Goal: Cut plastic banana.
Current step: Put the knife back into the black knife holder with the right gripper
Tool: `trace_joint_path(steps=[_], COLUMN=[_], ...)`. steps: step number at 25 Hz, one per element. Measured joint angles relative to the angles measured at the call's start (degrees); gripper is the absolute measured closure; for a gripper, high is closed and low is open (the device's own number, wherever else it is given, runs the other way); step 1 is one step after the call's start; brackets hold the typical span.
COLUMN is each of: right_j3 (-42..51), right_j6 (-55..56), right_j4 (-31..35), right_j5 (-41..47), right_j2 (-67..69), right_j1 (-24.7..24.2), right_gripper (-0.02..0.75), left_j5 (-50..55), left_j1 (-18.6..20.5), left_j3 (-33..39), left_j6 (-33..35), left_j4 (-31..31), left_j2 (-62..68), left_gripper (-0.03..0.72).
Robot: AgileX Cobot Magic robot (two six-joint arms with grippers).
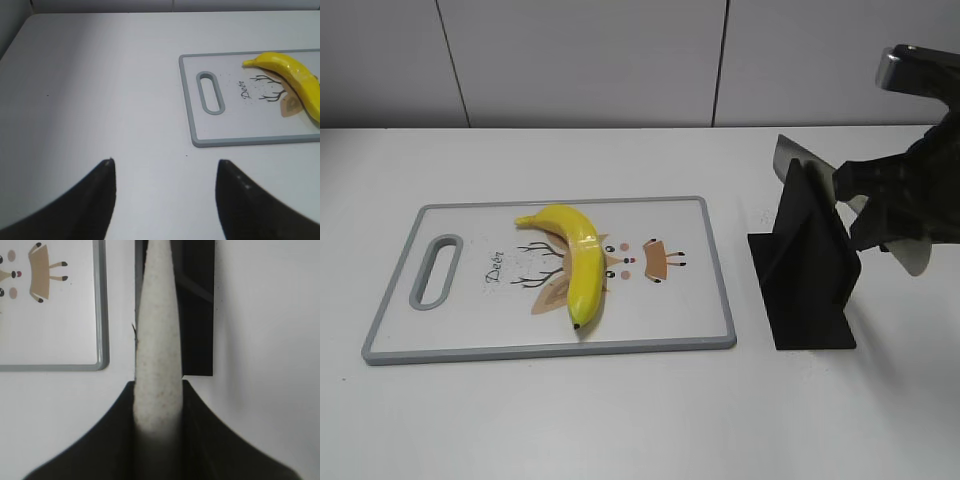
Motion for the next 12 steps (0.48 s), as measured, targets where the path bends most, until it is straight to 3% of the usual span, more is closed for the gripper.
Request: trace_joint_path(steps=[8, 10, 12], right_j3=[0.00, 0.00, 0.00], right_j6=[-1.54, -2.67, -3.96], right_j4=[1.07, 2.08, 4.17], right_j5=[3.41, 5.22, 5.86], right_j2=[0.00, 0.00, 0.00], right_j1=[0.00, 0.00, 0.00], right_gripper=[0.554, 0.467, 0.311], left_j5=[0.00, 0.00, 0.00], left_j1=[0.00, 0.00, 0.00], left_j3=[0.00, 0.00, 0.00], left_j6=[0.00, 0.00, 0.00], left_j4=[0.00, 0.00, 0.00], left_j2=[0.00, 0.00, 0.00], left_gripper=[0.101, 0.106, 0.114])
